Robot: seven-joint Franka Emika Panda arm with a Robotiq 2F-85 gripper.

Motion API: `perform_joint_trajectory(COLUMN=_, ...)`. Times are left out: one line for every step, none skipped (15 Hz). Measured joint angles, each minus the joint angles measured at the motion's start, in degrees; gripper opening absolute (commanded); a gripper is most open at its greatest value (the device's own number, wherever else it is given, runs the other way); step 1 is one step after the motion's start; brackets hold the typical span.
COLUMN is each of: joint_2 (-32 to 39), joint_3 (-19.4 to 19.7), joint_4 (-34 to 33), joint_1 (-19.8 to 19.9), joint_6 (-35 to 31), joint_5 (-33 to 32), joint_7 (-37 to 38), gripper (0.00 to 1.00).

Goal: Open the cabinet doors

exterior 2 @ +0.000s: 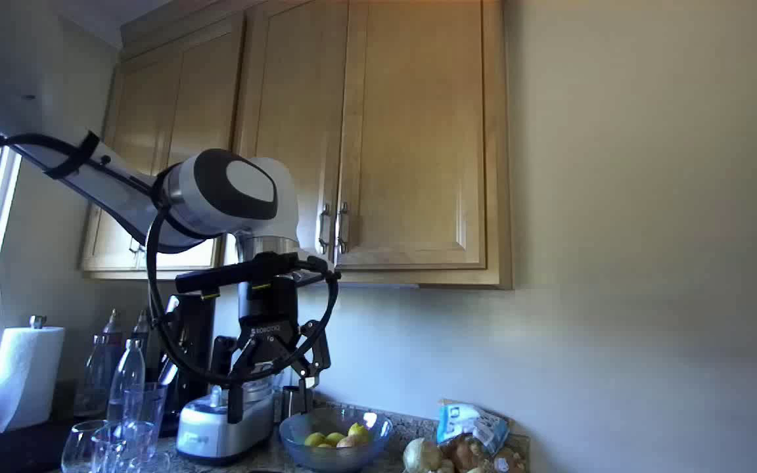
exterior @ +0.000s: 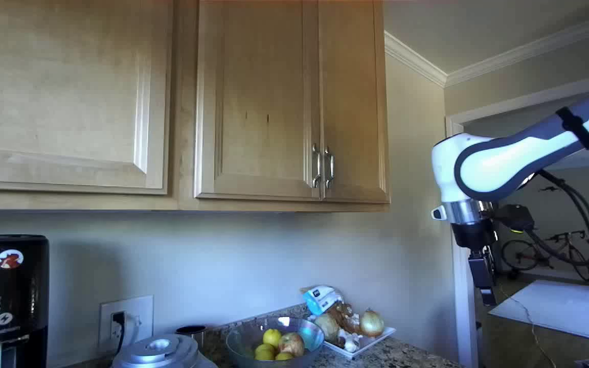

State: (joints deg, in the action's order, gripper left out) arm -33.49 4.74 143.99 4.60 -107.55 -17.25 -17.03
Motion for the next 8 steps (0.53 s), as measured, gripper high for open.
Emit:
perform_joint_trajectory(joint_2=0.0, joint_3=0.0, joint_4=0.0, joint_1=0.0, joint_6=0.0, joint_5=0.0, joint_7=0.0, gripper=1.0)
perform_joint_trajectory(joint_2=0.0, joint_3=0.0, joint_4=0.0, joint_1=0.0, joint_6=0.0, joint_5=0.0, joint_7=0.0, gripper=1.0)
perform_joint_trajectory(joint_2=0.0, joint_3=0.0, joint_4=0.0, joint_1=0.0, joint_6=0.0, joint_5=0.0, joint_7=0.0, gripper=1.0)
perform_joint_trajectory(joint_2=0.0, joint_3=0.0, joint_4=0.0, joint_1=0.0, joint_6=0.0, joint_5=0.0, joint_7=0.0, gripper=1.0)
perform_joint_trajectory(joint_2=0.0, joint_3=0.0, joint_4=0.0, joint_1=0.0, joint_6=0.0, joint_5=0.0, joint_7=0.0, gripper=1.0)
perform_joint_trajectory(joint_2=0.0, joint_3=0.0, joint_4=0.0, joint_1=0.0, joint_6=0.0, joint_5=0.0, joint_7=0.0, gripper=1.0)
perform_joint_trajectory(joint_2=0.0, joint_3=0.0, joint_4=-0.1, joint_1=-0.1, joint_6=0.0, joint_5=0.1, joint_7=0.1, gripper=1.0)
perform_joint_trajectory(joint_2=0.0, joint_3=0.0, joint_4=-0.2, joint_1=-0.2, joint_6=0.0, joint_5=0.3, joint_7=0.3, gripper=1.0)
